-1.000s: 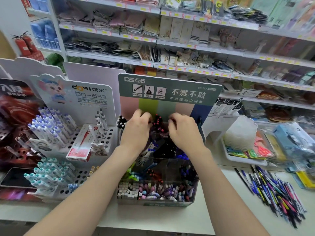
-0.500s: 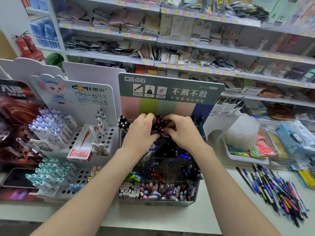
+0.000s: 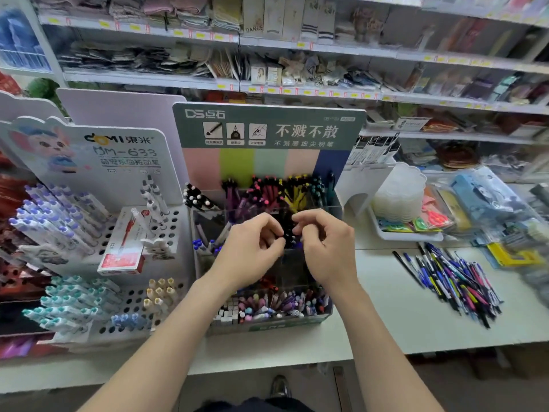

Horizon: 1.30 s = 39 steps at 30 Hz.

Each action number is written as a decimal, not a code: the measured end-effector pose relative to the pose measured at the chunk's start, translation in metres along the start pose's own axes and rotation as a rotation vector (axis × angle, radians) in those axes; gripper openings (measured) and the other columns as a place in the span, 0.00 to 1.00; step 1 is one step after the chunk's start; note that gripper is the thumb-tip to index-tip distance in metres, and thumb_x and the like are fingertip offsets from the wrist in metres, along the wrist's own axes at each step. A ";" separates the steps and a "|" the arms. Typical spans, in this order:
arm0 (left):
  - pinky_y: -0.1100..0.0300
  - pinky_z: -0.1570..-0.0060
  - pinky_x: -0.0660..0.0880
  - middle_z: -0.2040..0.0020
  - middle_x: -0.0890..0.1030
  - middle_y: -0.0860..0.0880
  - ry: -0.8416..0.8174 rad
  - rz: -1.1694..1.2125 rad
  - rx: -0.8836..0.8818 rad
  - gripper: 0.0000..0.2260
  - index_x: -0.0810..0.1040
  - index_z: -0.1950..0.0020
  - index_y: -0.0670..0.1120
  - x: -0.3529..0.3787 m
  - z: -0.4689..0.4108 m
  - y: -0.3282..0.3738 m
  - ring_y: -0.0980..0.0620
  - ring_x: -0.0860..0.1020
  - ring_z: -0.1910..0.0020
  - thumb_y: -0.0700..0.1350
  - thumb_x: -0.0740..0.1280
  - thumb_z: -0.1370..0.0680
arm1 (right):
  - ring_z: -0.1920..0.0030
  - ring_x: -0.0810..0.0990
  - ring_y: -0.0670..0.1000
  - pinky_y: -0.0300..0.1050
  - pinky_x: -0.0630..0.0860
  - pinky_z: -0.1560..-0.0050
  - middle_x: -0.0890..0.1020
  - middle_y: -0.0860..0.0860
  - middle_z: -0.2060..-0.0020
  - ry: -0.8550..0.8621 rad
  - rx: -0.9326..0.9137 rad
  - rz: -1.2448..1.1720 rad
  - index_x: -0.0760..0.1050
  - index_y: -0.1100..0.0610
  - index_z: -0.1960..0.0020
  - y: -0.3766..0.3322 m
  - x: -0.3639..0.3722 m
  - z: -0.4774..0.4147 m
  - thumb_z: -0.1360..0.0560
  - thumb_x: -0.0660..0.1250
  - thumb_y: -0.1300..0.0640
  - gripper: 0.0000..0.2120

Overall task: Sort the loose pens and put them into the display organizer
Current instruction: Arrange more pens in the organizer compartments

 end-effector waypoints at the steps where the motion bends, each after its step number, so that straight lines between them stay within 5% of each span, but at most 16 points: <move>1: 0.65 0.58 0.76 0.58 0.83 0.56 -0.112 -0.002 -0.005 0.04 0.80 0.49 0.56 0.009 0.003 -0.001 0.57 0.81 0.59 0.47 0.72 0.20 | 0.61 0.84 0.46 0.43 0.81 0.58 0.86 0.44 0.63 0.022 0.089 -0.016 0.86 0.50 0.50 0.009 -0.004 0.010 0.21 0.63 0.66 0.16; 4: 0.62 0.55 0.77 0.57 0.83 0.57 -0.304 -0.078 0.023 0.03 0.81 0.46 0.54 0.031 0.012 -0.004 0.60 0.81 0.57 0.47 0.69 0.19 | 0.61 0.85 0.48 0.55 0.84 0.52 0.87 0.45 0.63 0.045 0.337 -0.016 0.85 0.46 0.52 0.037 -0.014 0.030 0.21 0.62 0.63 0.16; 6: 0.57 0.53 0.79 0.58 0.83 0.58 -0.355 -0.112 0.042 0.04 0.81 0.46 0.55 0.046 0.015 -0.003 0.60 0.81 0.58 0.47 0.68 0.19 | 0.58 0.86 0.47 0.54 0.84 0.49 0.87 0.46 0.62 0.001 0.439 0.045 0.85 0.46 0.51 0.056 -0.024 0.044 0.22 0.64 0.61 0.14; 12: 0.53 0.54 0.80 0.59 0.83 0.59 -0.470 -0.160 0.116 0.06 0.80 0.46 0.56 0.103 0.017 0.019 0.60 0.81 0.59 0.46 0.65 0.18 | 0.57 0.81 0.38 0.27 0.72 0.58 0.86 0.43 0.57 -0.013 0.533 0.144 0.86 0.47 0.46 0.100 -0.070 0.074 0.21 0.66 0.60 0.12; 20: 0.51 0.49 0.78 0.49 0.77 0.57 -0.530 -0.323 0.271 0.07 0.78 0.42 0.56 0.216 -0.024 0.062 0.56 0.75 0.54 0.48 0.62 0.17 | 0.54 0.82 0.46 0.40 0.75 0.58 0.84 0.48 0.52 -0.155 0.758 0.215 0.81 0.51 0.36 0.204 -0.153 0.067 0.21 0.64 0.57 0.15; 26: 0.51 0.44 0.76 0.40 0.76 0.53 -0.657 -0.435 0.186 0.11 0.78 0.36 0.54 0.335 -0.062 0.091 0.50 0.77 0.42 0.49 0.61 0.16 | 0.44 0.80 0.52 0.45 0.75 0.45 0.81 0.50 0.46 -0.164 0.790 0.255 0.75 0.56 0.27 0.304 -0.225 0.053 0.17 0.61 0.57 0.19; 33: 0.45 0.32 0.73 0.26 0.70 0.44 -0.806 -0.600 0.074 0.22 0.71 0.22 0.47 0.452 -0.098 0.089 0.41 0.71 0.30 0.48 0.62 0.17 | 0.28 0.72 0.61 0.58 0.72 0.30 0.73 0.60 0.27 -0.195 0.773 0.429 0.65 0.60 0.20 0.418 -0.268 0.040 0.15 0.59 0.57 0.24; 39: 0.38 0.30 0.71 0.16 0.53 0.43 -0.883 -0.719 -0.023 0.27 0.59 0.18 0.44 0.512 -0.126 0.076 0.35 0.60 0.22 0.43 0.61 0.16 | 0.29 0.68 0.63 0.55 0.70 0.32 0.69 0.60 0.26 -0.264 0.716 0.720 0.65 0.57 0.22 0.460 -0.267 0.021 0.16 0.64 0.58 0.24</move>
Point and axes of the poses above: each hand's wrist, its own z-axis away from the middle knuckle, its own x-axis out of the palm, y = z × x, the point moved 2 cm from there along -z, towards the middle knuckle
